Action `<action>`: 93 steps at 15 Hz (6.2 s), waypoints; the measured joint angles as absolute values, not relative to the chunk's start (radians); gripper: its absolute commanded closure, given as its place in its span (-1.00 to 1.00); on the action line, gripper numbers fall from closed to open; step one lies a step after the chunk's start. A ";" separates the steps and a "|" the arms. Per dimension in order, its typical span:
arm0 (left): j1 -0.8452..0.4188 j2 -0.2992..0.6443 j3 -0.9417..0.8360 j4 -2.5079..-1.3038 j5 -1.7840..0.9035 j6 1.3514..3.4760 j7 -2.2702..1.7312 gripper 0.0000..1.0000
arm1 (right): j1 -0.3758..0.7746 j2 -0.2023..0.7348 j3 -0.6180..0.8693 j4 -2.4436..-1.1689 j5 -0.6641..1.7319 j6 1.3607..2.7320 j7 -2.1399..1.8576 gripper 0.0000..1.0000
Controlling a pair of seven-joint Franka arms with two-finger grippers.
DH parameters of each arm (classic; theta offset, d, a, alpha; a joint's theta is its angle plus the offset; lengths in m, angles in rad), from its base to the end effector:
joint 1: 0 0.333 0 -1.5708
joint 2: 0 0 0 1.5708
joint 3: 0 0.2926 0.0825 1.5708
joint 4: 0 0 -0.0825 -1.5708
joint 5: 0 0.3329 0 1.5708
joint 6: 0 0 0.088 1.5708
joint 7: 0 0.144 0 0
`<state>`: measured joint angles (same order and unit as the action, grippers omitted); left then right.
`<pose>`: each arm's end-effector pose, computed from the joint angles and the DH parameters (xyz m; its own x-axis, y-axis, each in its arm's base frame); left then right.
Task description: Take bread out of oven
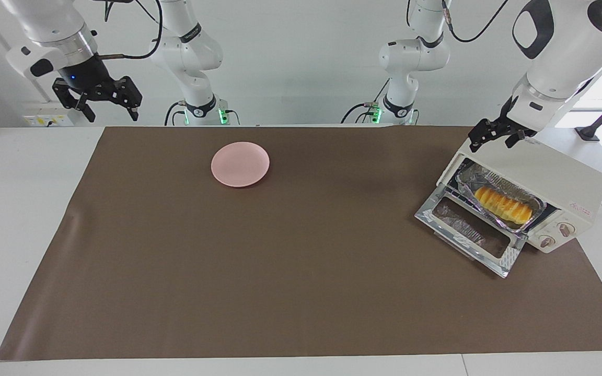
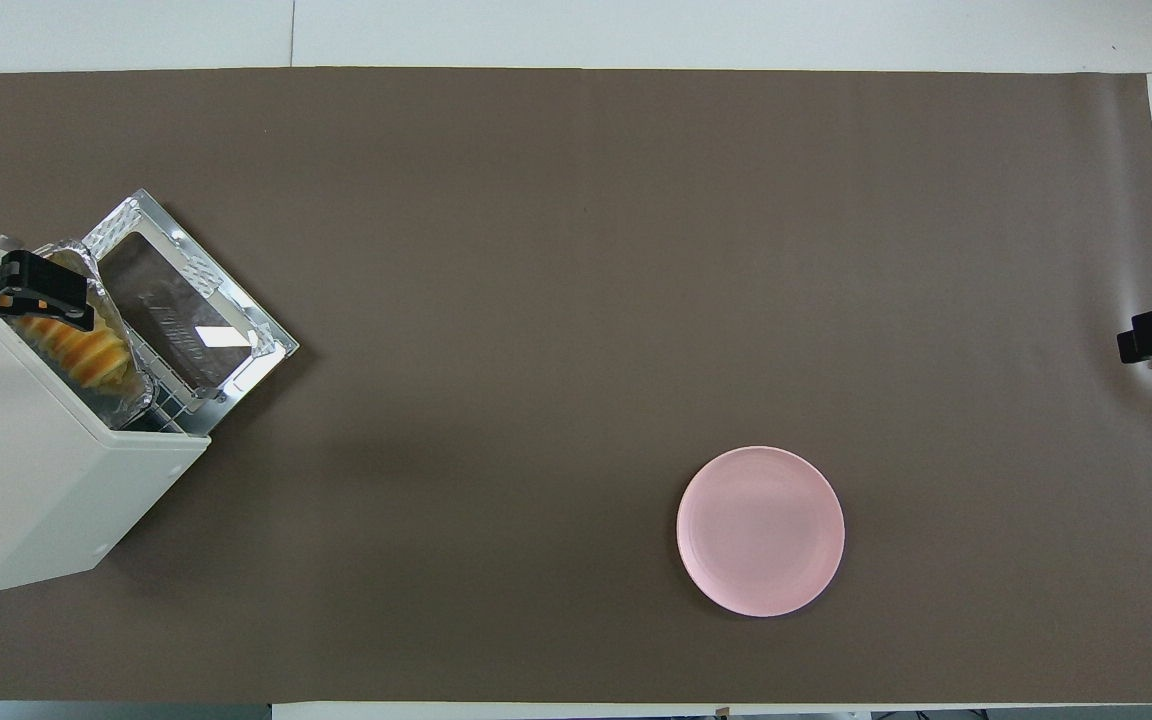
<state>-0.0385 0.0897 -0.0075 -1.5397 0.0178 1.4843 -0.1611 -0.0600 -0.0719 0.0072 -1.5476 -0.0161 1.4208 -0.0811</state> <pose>0.5114 -0.0207 0.5247 0.9833 0.1167 -0.1400 0.1122 -0.9929 -0.0401 0.4640 -0.0269 0.5959 0.9981 0.0259 -0.0560 0.0266 -0.9996 0.0120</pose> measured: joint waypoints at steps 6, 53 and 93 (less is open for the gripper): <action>-0.103 0.445 0.033 -1.312 0.069 1.570 -0.376 -1.00 | -0.060 -0.072 0.007 -1.548 -0.016 1.421 -0.081 -1.00; -0.738 0.632 0.040 -1.294 0.017 1.700 -0.530 0.18 | -0.088 -0.072 0.006 -1.548 -0.016 1.421 -0.081 -1.00; -0.059 0.113 0.090 -1.493 -0.036 1.359 -0.078 -1.00 | 0.592 0.546 0.028 -1.502 -0.016 2.056 0.701 -1.00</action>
